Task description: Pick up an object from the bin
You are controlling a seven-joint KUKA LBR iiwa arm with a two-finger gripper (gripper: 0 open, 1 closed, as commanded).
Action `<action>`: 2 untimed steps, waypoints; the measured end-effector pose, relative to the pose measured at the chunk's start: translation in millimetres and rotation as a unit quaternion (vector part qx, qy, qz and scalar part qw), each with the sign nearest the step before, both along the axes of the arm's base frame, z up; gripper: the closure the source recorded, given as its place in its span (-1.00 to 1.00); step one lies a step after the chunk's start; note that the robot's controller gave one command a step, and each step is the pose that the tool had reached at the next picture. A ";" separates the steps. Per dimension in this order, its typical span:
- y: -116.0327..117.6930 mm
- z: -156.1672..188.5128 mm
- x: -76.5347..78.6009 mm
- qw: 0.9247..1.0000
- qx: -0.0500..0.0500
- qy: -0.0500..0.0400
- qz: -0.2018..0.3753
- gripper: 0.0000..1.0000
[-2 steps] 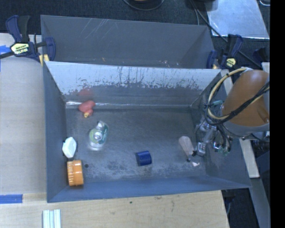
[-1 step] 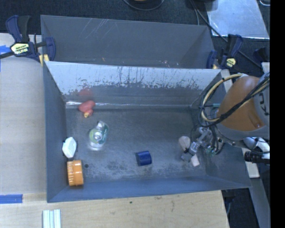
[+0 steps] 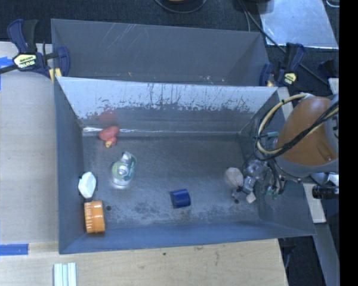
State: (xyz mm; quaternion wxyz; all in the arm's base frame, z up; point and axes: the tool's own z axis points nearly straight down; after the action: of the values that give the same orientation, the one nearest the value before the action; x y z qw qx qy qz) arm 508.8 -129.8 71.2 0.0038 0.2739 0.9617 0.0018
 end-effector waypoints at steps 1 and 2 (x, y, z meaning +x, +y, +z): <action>0.0 0.0 0.0 1.000 0.000 0.000 0.000 1.00; 0.5 5.0 -1.7 1.000 0.001 0.002 0.000 1.00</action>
Offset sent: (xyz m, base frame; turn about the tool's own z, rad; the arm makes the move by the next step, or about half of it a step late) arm 0.0001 0.0001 0.0832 0.0000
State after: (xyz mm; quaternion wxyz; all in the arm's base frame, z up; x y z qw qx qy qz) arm 507.1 -129.3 76.1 0.0013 0.2738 0.9618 0.0016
